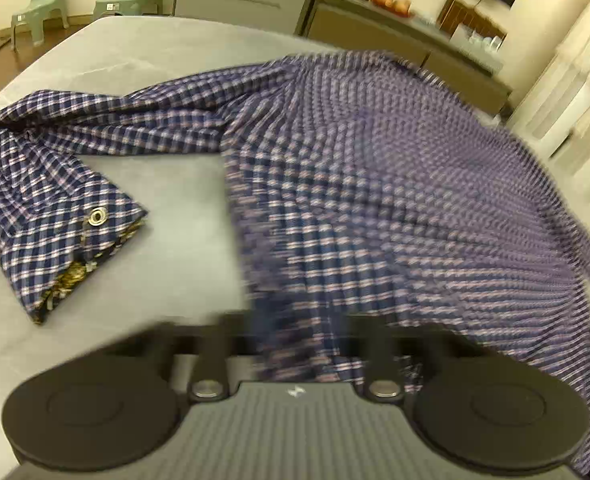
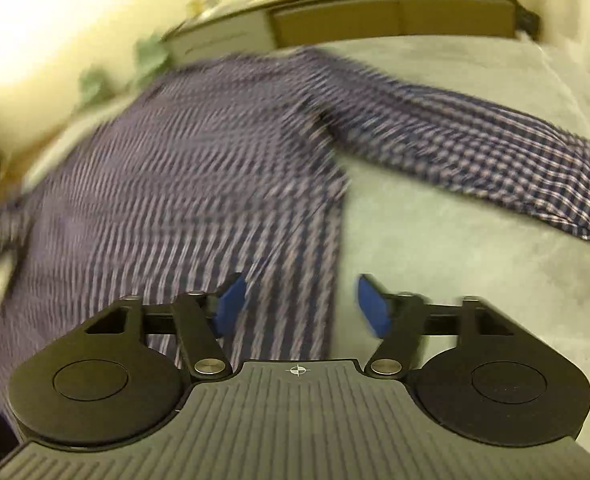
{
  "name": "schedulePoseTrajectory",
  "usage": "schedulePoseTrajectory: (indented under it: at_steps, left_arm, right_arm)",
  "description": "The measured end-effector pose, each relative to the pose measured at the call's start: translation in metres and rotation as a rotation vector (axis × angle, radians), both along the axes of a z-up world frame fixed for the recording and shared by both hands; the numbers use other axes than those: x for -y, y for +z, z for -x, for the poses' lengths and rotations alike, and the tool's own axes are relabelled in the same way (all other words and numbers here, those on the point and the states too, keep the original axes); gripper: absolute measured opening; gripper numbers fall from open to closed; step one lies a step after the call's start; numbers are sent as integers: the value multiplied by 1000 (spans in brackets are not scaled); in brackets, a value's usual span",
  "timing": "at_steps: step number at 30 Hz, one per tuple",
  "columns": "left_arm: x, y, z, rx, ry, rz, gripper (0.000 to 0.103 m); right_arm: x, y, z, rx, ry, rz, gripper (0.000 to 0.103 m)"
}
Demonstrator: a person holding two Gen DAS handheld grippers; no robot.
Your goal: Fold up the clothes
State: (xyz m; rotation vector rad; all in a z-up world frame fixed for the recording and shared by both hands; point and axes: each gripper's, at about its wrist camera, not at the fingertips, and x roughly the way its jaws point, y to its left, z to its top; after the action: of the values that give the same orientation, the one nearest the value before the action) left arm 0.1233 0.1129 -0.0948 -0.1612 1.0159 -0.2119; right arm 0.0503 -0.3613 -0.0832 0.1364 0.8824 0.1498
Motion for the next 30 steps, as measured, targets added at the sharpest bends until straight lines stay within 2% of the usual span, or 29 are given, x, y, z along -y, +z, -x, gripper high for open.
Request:
schedulePoseTrajectory:
  at_steps: [1, 3, 5, 7, 8, 9, 10, 11, 12, 14, 16, 17, 18, 19, 21, 23, 25, 27, 28, 29, 30]
  left_arm:
    - [-9, -2, -4, -13, 34, 5, 2]
    - [-30, -3, -12, -19, 131, 25, 2]
    - [-44, -1, -6, -19, 173, 74, 3]
    - [-57, 0, 2, -20, 214, 125, 7]
    - [-58, 1, 9, -10, 218, 128, 17]
    - [-59, 5, 17, 6, 211, 152, 36]
    - [-60, 9, 25, 23, 205, 178, 48]
    - [-59, 12, 35, 39, 179, 190, 67]
    - [-57, 15, 45, 56, 153, 202, 74]
    - [-47, 14, 57, 54, 90, 169, 77]
    - [-33, 8, 65, 29, 23, 108, 71]
    - [-24, 3, 67, 22, -4, 35, 35]
    - [-21, 1, 71, 39, -6, -40, 6]
    - [-22, -1, 69, 41, 10, -70, 5]
    - [-42, 0, 68, 33, 103, -40, 5]
    - [-59, 1, 69, 34, 184, -57, 5]
    - [-70, 1, 73, 17, 199, 17, 12]
    - [-74, 6, 74, 20, 203, 89, 37]
    - [-72, 10, 70, 30, 198, 111, 44]
    - [-70, 14, 64, 40, 193, 132, 51]
    - [-65, 22, 53, 64, 184, 127, 54]
  right_arm:
    - [-6, -3, 3, -16, 22, 34, 1]
    - [-9, -6, 7, -14, 28, 120, 0]
    - [-2, -7, 6, -5, -25, 181, 0]
    - [10, -7, 4, -12, -89, 166, 0]
    - [15, -6, 5, -15, -107, 139, 4]
    - [18, -6, 7, -15, -105, 97, 13]
    - [20, -5, 13, -12, -95, 46, 16]
    - [19, -3, 20, -7, -86, 5, 42]
    - [15, -3, 28, 3, -80, -21, 66]
    - [6, -3, 45, 18, -66, -59, 76]
    - [-8, -9, 58, 16, -45, -17, 69]
    - [-18, -11, 63, 31, -31, 42, 40]
    - [-27, -13, 66, 40, -11, 91, 0]
    - [-29, -12, 68, 37, 3, 108, 1]
    - [-20, -10, 68, 31, -46, 108, 1]
    - [-10, -9, 68, 26, -98, 119, 1]
    - [-3, -8, 69, 22, -133, 104, 2]
    - [2, -4, 71, 16, -141, 7, 23]
    - [3, 3, 73, 32, -145, -39, 29]
    - [4, 10, 73, 57, -150, -79, 46]
    - [5, 20, 72, 95, -160, -103, 60]
